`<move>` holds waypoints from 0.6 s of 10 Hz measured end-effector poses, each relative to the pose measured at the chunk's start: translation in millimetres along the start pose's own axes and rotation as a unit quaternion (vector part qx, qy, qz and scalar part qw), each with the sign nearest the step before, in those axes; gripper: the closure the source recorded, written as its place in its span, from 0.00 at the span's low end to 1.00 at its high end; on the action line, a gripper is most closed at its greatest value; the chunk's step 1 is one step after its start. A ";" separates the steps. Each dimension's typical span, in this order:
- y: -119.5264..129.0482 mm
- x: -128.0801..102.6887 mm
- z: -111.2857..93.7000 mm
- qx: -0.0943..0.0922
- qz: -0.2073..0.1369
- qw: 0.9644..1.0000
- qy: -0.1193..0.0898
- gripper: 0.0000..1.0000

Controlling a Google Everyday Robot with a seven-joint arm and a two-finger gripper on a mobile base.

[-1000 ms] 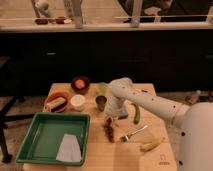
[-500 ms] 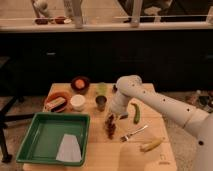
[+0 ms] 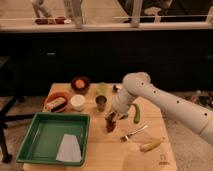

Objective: Place grapes in paper cup

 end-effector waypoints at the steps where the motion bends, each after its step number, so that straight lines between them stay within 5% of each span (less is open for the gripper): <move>1: -4.6 -5.7 -6.1 0.004 0.001 1.000 0.013 1.00; 6: -34.7 -27.3 -34.7 0.030 0.004 0.998 0.051 1.00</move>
